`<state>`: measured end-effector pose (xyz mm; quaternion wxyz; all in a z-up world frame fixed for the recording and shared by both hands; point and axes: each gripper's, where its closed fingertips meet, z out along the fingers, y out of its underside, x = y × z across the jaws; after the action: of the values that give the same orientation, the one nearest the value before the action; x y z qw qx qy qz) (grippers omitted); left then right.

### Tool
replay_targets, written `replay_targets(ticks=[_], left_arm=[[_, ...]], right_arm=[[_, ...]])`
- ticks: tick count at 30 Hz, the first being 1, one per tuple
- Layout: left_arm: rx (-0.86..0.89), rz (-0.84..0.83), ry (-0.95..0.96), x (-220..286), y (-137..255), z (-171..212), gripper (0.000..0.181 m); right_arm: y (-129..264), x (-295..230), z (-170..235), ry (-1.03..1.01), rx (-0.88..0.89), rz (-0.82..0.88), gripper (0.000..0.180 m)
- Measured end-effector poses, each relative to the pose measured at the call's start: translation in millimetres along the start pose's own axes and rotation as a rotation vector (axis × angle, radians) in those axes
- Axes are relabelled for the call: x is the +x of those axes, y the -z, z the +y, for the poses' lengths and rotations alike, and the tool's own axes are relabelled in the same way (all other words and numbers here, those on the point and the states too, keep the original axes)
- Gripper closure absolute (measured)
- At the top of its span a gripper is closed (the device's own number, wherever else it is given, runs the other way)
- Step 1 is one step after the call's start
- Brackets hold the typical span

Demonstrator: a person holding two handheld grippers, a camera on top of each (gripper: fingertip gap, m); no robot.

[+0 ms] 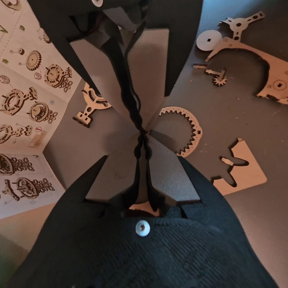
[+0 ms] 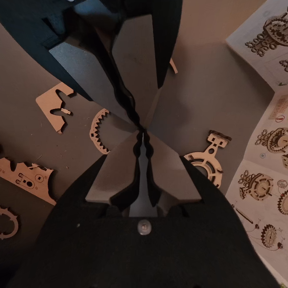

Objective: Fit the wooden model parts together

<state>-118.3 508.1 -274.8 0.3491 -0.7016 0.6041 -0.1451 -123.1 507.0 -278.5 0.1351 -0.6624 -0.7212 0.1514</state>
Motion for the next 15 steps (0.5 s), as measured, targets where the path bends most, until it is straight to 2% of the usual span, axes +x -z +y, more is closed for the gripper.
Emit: replay_targets(ticks=[4, 10, 15], left_arm=[[0.047, 0.032, 0.044, -0.2, 0.1, 0.6, 0.181], [0.056, -0.013, -0.004, 1.8, -0.2, -0.1, 0.181], [0.072, -0.039, 0.017, -3.3, 5.5, 1.9, 0.181]], right_arm=[[0.6, -0.6, -1.9, -0.029, 0.044, -0.024, 0.180], [5.8, -1.2, -0.8, -0.074, 0.049, -0.036, 0.180], [40.5, 1.1, -15.4, -0.159, 0.198, 0.016, 0.180]])
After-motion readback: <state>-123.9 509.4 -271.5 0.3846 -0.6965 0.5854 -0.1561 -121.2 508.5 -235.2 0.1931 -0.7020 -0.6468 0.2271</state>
